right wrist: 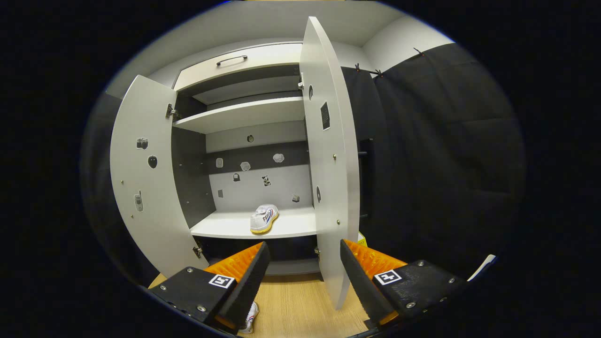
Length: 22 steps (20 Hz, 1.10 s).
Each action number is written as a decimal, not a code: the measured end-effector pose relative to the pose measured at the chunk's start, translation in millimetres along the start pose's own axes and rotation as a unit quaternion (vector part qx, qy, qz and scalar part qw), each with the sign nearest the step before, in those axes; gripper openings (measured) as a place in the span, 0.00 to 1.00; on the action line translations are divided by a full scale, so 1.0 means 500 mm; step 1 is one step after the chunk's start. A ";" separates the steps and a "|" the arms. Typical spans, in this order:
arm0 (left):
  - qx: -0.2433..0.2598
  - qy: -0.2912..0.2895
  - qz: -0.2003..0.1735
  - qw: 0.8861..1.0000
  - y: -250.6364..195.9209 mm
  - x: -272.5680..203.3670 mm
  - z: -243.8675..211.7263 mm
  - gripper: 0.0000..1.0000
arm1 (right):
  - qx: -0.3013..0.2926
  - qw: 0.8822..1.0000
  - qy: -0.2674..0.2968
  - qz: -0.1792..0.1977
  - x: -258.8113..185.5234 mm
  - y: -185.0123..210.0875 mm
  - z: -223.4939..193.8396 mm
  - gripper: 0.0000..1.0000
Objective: Grab one shoe with the right hand and put it into the shoe cabinet, grab the other shoe with the left hand and put it into the shoe cabinet; then close the right door with the right hand and the left door with the left hand.
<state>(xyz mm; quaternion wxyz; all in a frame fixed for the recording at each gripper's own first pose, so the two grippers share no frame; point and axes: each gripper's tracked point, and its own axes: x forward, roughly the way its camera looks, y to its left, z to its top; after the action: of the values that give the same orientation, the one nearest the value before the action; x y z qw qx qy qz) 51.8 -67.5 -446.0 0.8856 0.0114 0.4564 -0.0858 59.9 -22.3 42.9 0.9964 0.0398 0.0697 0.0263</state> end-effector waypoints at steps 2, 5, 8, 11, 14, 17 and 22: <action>-0.008 0.005 0.007 1.000 0.007 -0.002 0.004 0.29 | 0.000 1.000 -0.003 0.006 -0.001 0.007 0.005 0.93; -0.002 0.018 0.023 1.000 0.003 -0.012 0.018 0.07 | 0.001 1.000 -0.006 0.019 0.002 0.018 0.013 0.93; -0.025 0.026 0.023 0.999 0.005 -0.034 0.034 0.06 | -0.003 1.000 -0.012 0.027 0.009 0.020 0.023 0.92; -0.055 0.022 0.012 0.998 0.014 -0.080 0.092 0.07 | -0.005 0.999 -0.016 0.042 0.018 0.024 0.033 0.92; -0.059 0.002 0.010 0.998 0.034 -0.147 0.176 0.07 | -0.007 0.998 -0.023 0.062 0.027 0.030 0.045 0.93; -0.051 -0.021 -0.006 0.998 0.058 -0.214 0.258 0.07 | -0.004 0.996 -0.033 0.081 0.035 0.035 0.062 0.93; -0.037 -0.054 -0.018 0.998 0.091 -0.308 0.392 0.06 | -0.012 0.995 -0.042 0.093 0.043 0.022 0.078 0.92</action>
<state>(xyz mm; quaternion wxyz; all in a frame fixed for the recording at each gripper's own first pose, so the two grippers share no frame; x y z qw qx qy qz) 129.5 -20.2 -209.6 0.9070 -0.0345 0.4111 -0.0848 86.3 -13.1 79.6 0.9921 0.0352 0.0235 0.1177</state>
